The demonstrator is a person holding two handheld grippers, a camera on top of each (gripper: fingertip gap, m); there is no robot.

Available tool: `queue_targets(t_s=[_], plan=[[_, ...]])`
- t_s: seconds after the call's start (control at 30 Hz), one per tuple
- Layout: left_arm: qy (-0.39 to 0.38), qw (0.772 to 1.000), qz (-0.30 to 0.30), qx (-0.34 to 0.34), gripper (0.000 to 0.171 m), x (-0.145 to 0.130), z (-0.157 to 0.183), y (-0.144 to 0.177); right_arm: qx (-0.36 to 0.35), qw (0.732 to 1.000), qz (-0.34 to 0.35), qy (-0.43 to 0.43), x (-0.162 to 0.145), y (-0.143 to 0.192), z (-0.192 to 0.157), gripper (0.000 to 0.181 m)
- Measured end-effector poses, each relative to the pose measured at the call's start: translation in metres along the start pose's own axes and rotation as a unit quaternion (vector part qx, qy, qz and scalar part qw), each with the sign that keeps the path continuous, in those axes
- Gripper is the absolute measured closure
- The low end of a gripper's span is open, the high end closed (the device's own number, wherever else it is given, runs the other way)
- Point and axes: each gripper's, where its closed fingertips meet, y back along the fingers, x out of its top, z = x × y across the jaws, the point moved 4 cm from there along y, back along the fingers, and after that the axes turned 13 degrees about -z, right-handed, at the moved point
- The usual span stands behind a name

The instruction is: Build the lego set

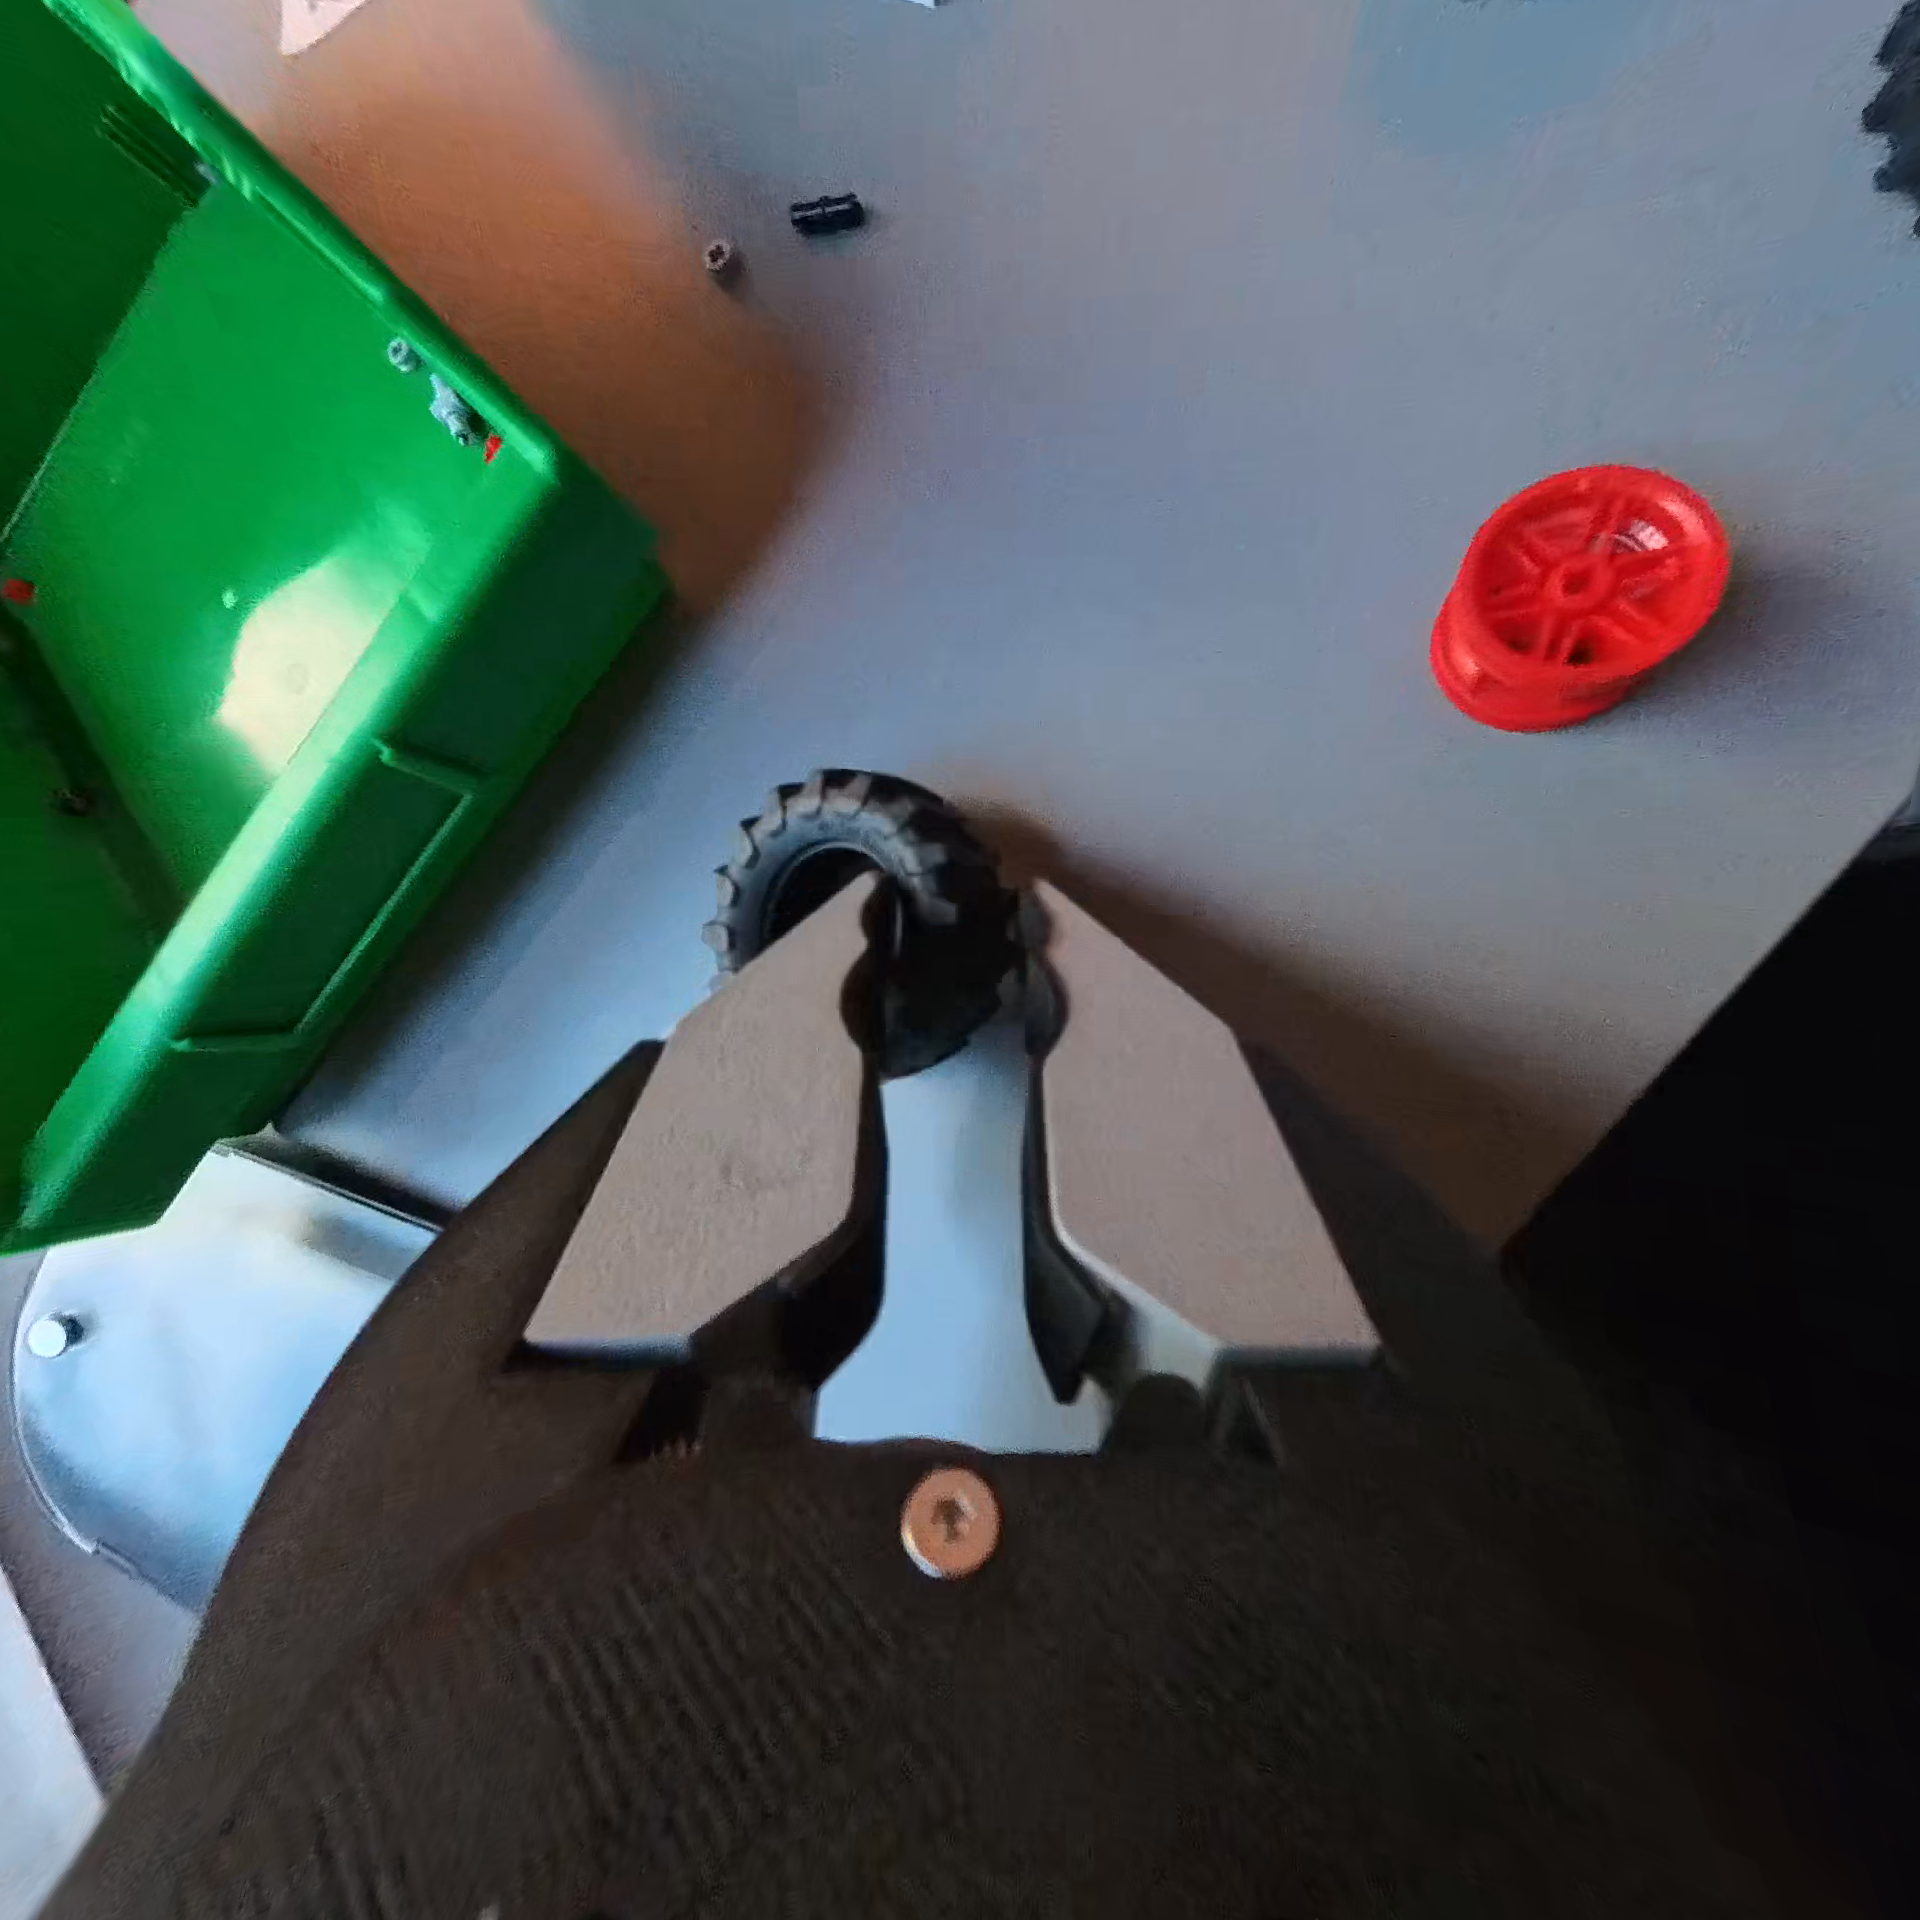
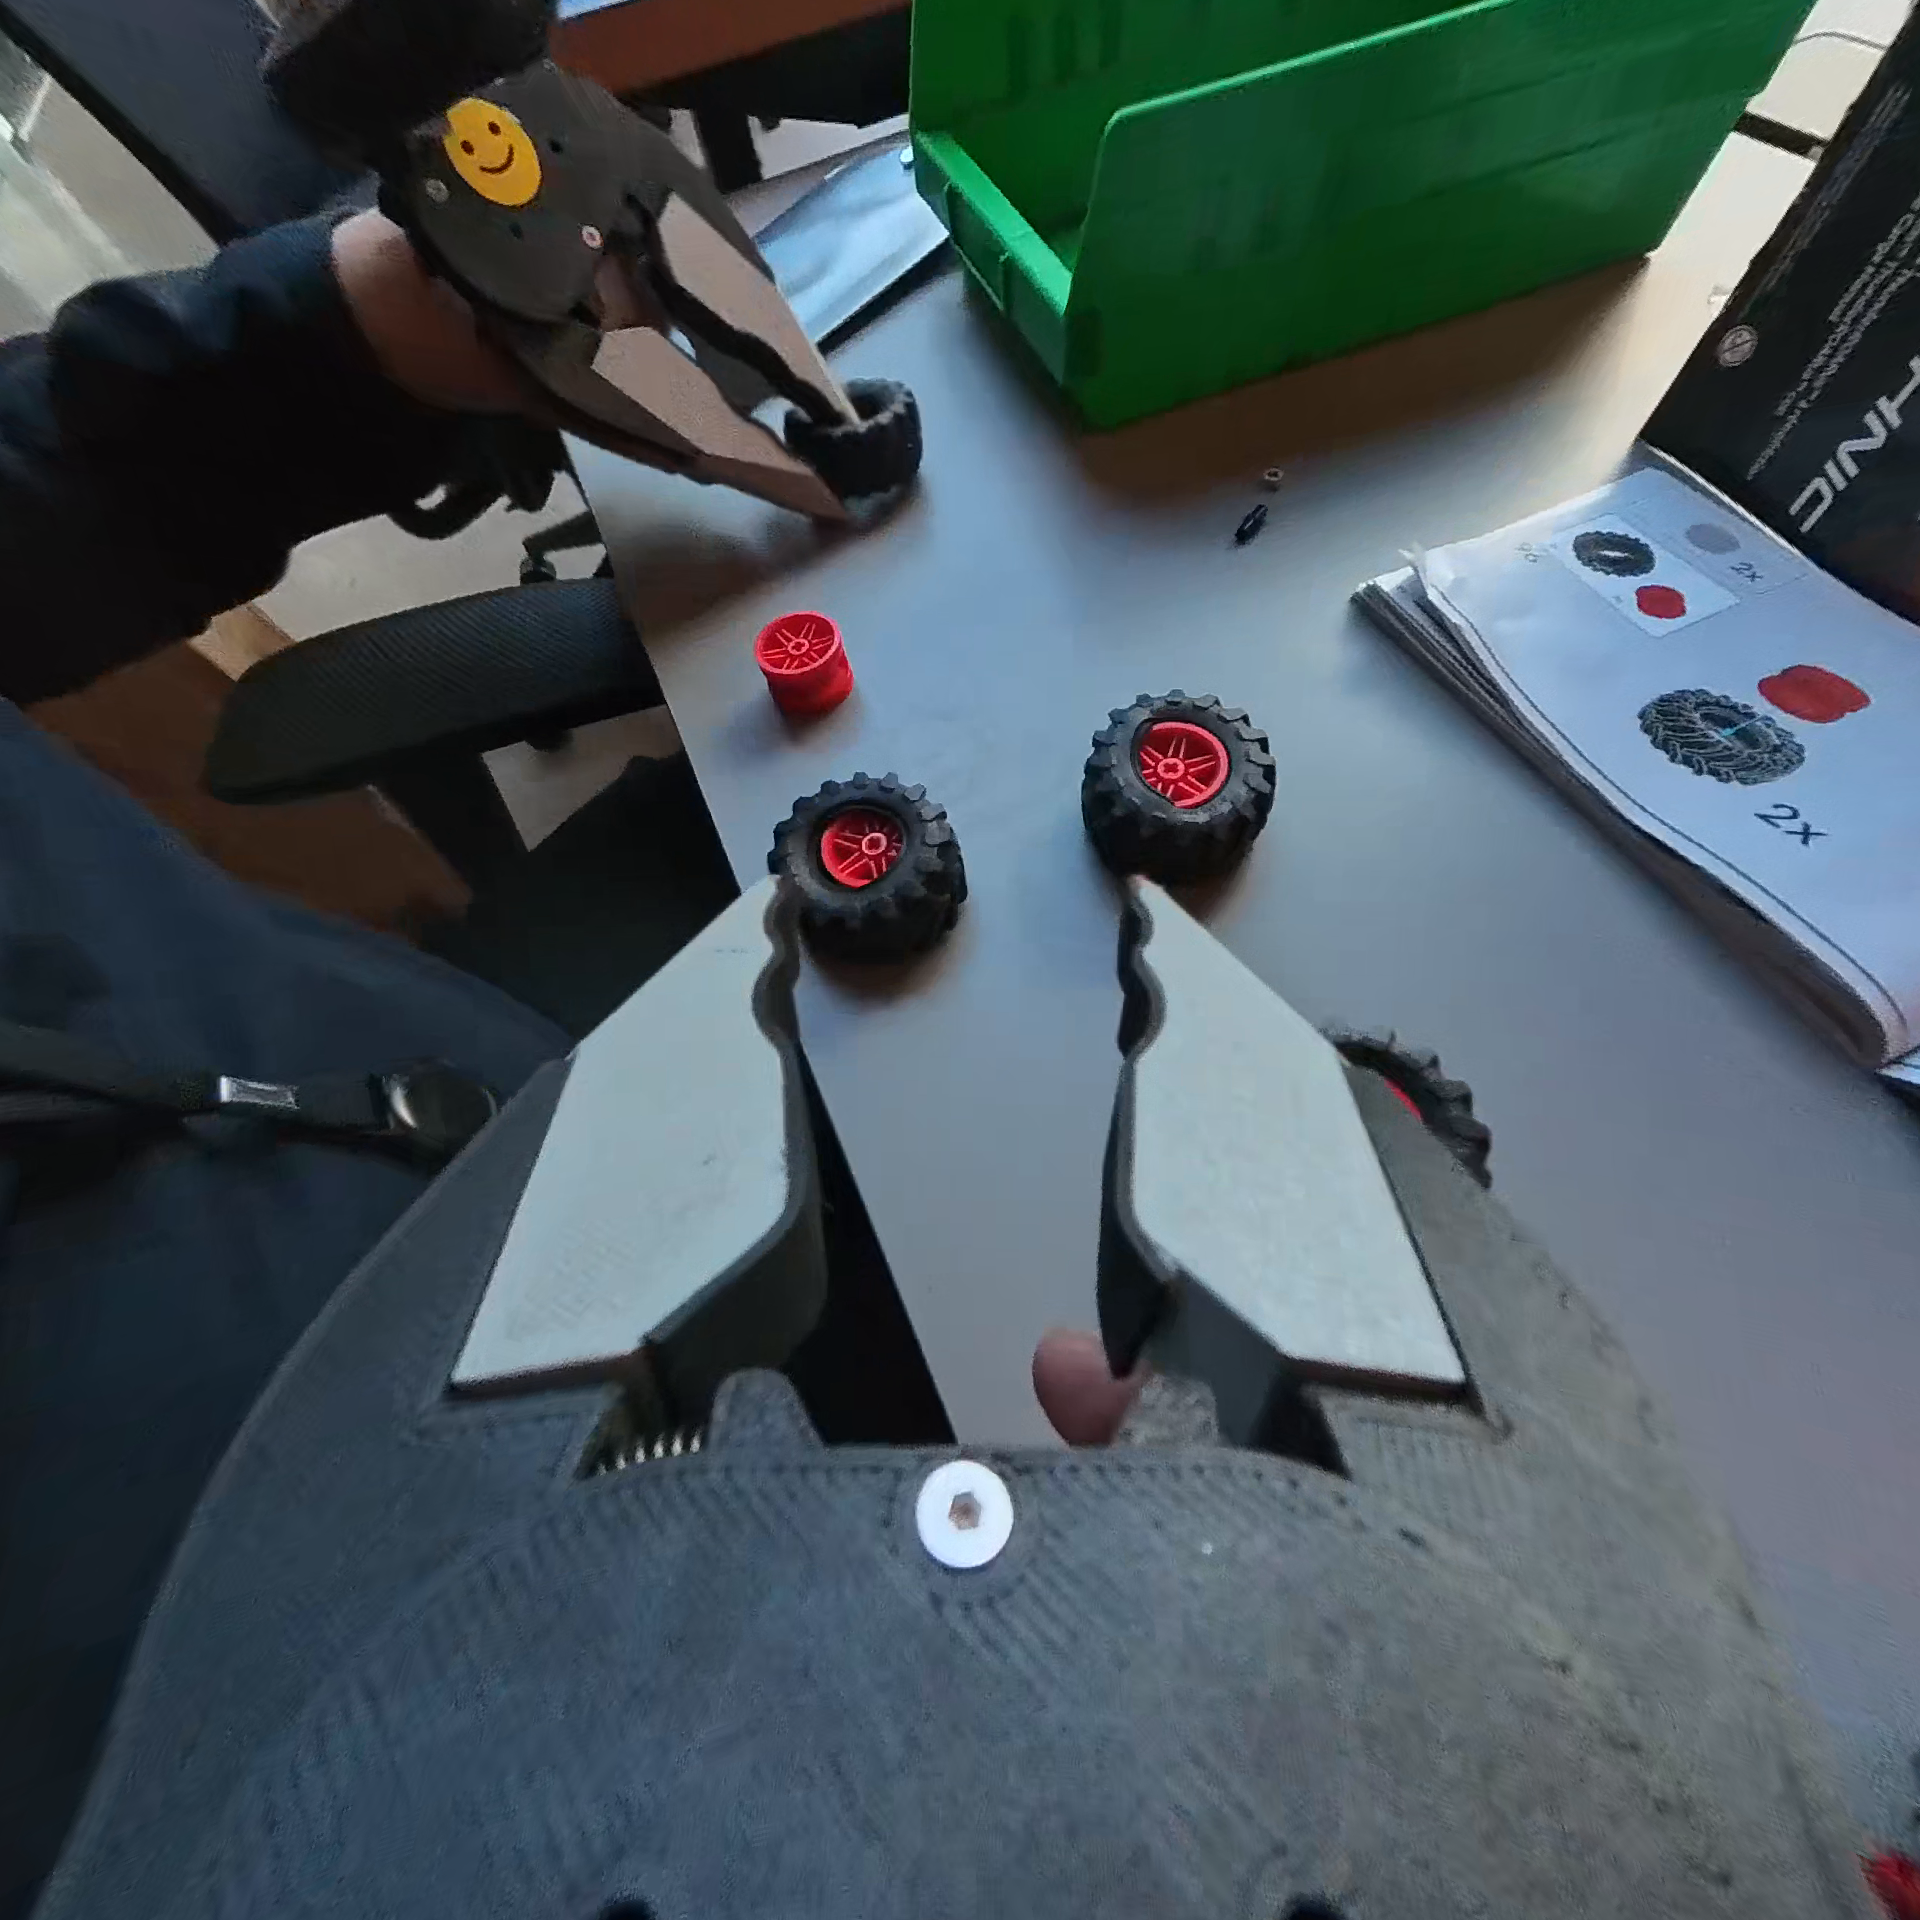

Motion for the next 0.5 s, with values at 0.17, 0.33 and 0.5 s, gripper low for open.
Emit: queue_targets(t_s=[0.17,0.33,0.5], plan=[[-0.034,0.998,-0.011,-0.056,0.155,0.002,0.005,0.004,0.026,0.999,0.004,0.033,0.007,-0.015,-0.013,0.125],[-0.1,0.988,-0.011,-0.118,0.154,0.009,0.04,0.015,0.08,0.993,-0.023,0.083,0.022,-0.05,-0.041,0.134],[-0.114,0.986,0.028,-0.12,0.144,0.006,0.045,0.024,0.044,0.982,-0.085,0.161,0.034,-0.09,-0.057,0.149]])
